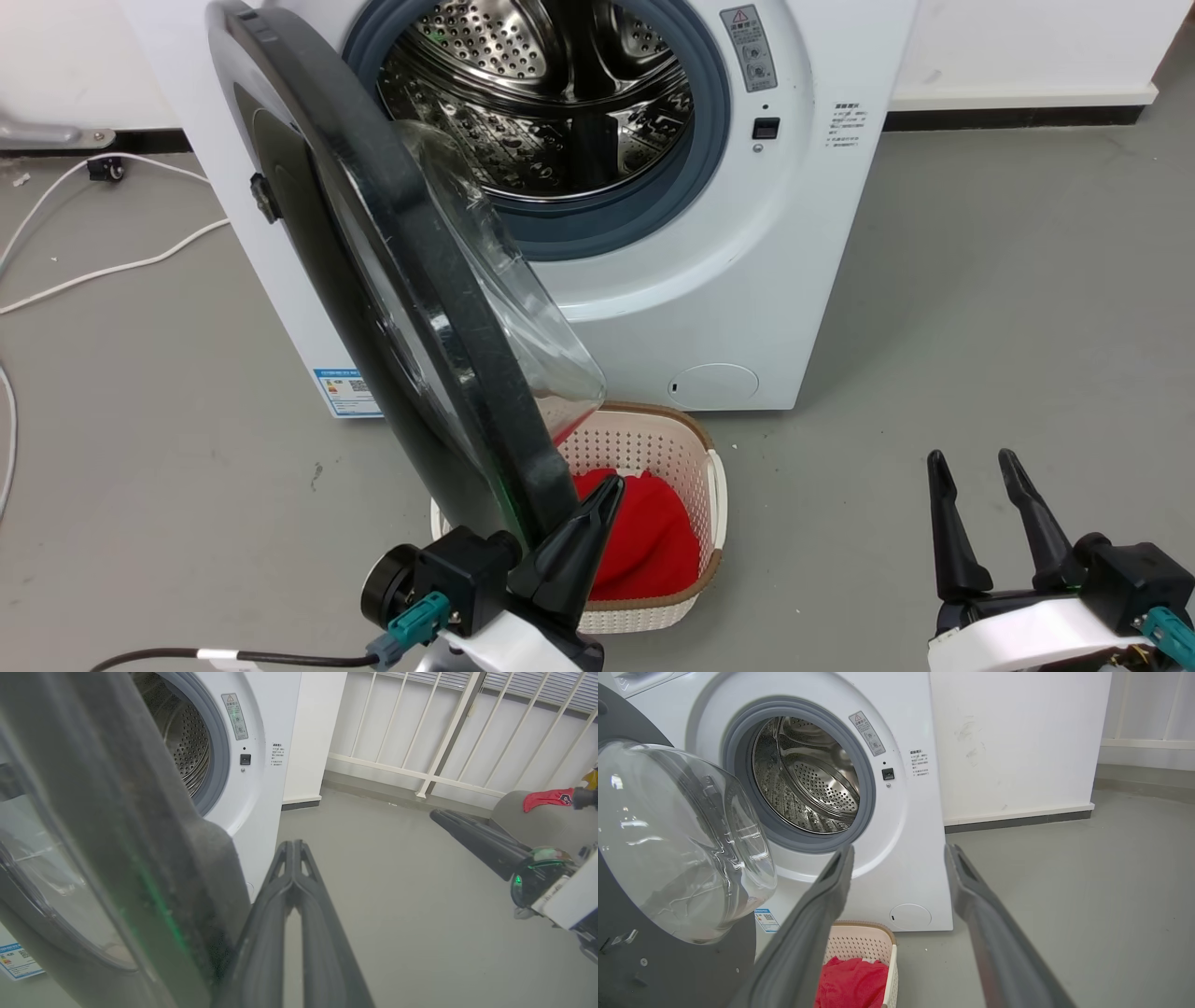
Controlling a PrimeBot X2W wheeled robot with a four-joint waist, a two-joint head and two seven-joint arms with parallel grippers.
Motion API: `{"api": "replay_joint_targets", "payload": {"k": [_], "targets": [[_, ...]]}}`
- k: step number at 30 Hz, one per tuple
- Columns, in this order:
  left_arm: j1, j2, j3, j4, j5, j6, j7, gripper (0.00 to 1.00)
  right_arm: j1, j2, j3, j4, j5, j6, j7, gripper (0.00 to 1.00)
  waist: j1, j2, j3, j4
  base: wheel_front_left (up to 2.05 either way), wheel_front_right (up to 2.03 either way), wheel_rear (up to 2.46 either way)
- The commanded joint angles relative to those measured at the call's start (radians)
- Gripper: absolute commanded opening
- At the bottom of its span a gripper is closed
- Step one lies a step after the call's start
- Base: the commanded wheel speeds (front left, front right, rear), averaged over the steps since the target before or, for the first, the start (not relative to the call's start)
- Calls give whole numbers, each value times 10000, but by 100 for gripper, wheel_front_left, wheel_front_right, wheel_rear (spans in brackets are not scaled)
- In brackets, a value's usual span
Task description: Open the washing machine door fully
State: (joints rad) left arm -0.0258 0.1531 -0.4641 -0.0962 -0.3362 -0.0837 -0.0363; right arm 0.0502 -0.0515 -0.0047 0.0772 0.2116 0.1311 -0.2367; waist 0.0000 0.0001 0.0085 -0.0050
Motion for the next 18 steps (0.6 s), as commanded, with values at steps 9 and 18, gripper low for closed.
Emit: {"api": "replay_joint_targets", "payload": {"k": [9,18], "targets": [[599,196,622,-370,75,978,38,0,46,28,86,98,178,-7,57,100,0,-1,-52,341,0,0,0],[1588,569,1144,-1561,248,1867,331,0,110,28,18,52,207,-7,-18,100,0,-1,-36,1391,0,0,0]]}}
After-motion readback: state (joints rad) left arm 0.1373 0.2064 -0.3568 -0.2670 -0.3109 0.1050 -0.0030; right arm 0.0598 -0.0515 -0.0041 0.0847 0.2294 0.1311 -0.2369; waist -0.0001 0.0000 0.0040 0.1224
